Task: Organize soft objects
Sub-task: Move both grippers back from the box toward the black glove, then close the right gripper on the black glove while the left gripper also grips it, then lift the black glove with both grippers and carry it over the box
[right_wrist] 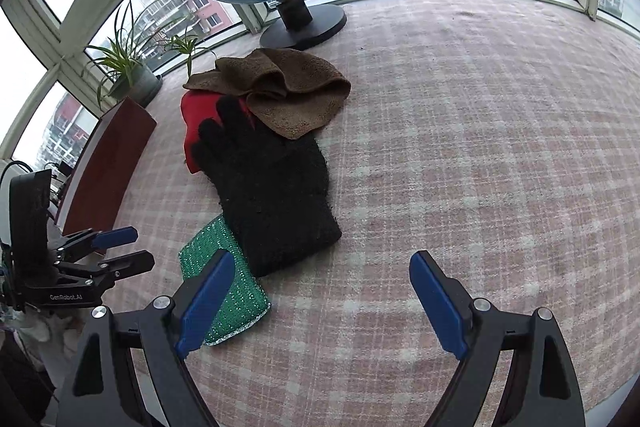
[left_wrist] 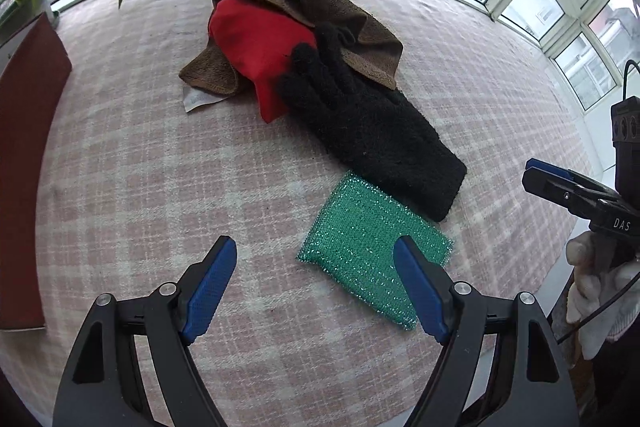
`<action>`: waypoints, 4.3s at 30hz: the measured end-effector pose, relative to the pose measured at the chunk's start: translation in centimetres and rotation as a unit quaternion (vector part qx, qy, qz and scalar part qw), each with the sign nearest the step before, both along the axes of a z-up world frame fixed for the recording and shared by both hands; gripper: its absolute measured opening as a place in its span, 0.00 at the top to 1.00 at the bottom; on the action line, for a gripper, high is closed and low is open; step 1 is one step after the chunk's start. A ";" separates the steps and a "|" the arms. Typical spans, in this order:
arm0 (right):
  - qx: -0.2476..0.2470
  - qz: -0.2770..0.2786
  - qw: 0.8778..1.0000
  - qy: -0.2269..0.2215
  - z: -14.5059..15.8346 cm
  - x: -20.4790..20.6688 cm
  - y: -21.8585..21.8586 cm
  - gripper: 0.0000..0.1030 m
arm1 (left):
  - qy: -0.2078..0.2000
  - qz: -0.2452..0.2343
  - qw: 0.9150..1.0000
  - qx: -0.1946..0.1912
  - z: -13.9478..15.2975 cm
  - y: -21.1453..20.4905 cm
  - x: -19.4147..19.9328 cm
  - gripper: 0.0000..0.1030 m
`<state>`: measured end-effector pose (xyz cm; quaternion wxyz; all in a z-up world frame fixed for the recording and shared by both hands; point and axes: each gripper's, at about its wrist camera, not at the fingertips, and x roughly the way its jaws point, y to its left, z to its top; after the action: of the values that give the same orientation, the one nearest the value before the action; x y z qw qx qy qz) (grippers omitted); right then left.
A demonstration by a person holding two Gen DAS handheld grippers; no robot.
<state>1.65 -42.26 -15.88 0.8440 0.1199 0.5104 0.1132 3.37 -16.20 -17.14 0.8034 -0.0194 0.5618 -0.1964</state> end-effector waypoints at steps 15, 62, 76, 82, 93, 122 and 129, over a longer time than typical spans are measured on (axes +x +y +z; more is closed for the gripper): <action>0.045 0.040 0.997 0.041 -2.8 4.8 1.5 0.24 | 0.048 0.080 0.994 -0.054 -2.1 -2.7 7.5 0.22; 0.050 0.030 0.998 0.039 -2.0 5.4 2.4 0.89 | 0.020 0.059 0.992 -0.110 -0.5 -5.4 6.9 0.93; 0.037 0.039 0.998 -0.013 3.2 3.1 3.2 0.89 | -0.036 0.034 0.992 -0.117 5.0 -3.8 5.0 0.93; 0.026 0.065 0.997 -0.040 5.9 3.2 6.4 0.89 | -0.059 0.045 0.990 -0.121 7.1 -0.9 4.8 0.93; 0.012 0.121 0.990 -0.075 9.5 4.6 15.9 0.89 | -0.093 0.095 0.984 -0.118 9.7 8.1 4.4 0.93; 0.015 0.238 0.968 -0.073 10.0 8.4 43.4 0.90 | -0.110 0.203 0.972 -0.045 9.9 33.8 3.5 0.93; 0.007 0.253 0.965 -0.064 8.7 8.9 46.1 0.84 | -0.103 0.207 0.973 -0.023 8.7 35.8 4.0 0.52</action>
<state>10.51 3.88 -7.18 0.8178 -0.0150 0.4686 0.3337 7.37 19.55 -8.40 0.8793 -0.1335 0.4555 -0.0396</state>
